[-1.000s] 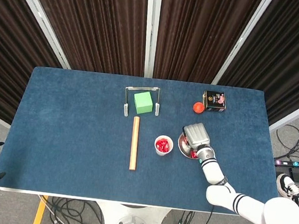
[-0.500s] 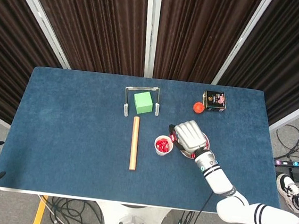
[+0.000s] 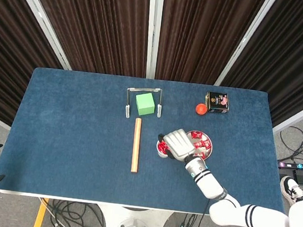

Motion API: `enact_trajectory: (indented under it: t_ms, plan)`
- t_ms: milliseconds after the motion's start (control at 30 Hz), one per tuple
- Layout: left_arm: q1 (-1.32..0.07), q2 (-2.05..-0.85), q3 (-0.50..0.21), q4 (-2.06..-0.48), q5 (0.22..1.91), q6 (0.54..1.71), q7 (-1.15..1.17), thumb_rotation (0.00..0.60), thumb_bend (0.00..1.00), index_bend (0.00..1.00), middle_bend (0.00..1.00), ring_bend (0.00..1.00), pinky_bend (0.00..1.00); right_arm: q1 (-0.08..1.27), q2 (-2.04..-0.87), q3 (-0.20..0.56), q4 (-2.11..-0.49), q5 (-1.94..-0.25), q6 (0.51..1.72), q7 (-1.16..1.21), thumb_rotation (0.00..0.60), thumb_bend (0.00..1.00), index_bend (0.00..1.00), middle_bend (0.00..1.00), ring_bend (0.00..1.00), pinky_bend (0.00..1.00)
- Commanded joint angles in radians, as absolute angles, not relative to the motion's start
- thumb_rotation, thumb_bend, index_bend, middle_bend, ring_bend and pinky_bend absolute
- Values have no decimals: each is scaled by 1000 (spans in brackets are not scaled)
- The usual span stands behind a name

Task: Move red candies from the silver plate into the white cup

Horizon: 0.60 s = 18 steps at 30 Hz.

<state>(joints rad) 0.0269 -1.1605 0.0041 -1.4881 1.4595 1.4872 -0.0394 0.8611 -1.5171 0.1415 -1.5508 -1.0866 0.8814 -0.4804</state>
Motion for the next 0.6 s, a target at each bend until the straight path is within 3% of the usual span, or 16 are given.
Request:
enact_trajectory:
  t_ms: [33,200,400,600]
  plan:
    - [27,-1162,4,-1487,1461,1489,-41,600,0,267,283,197,214,860,-1514,140,-1555,-1084,886,-483,600,247,340,926,967,1000]
    - [27,-1162,1,-1487,1460,1491,-41,600,0,267,283,197,214,822,-1466,151,-1582,-1112,955,-446,600,159,321,925,964,1000]
    - [23,-1162,-1,-1496,1465,1491,-33,600,0,267,283,197,214,772,-1386,112,-1586,-1092,969,-455,600,199,393,925,965,1000]
    - [28,-1158,5,-1501,1475,1501,-30,600,0,267,283,197,214,761,-1400,71,-1522,-1039,906,-465,600,236,429,925,965,1000]
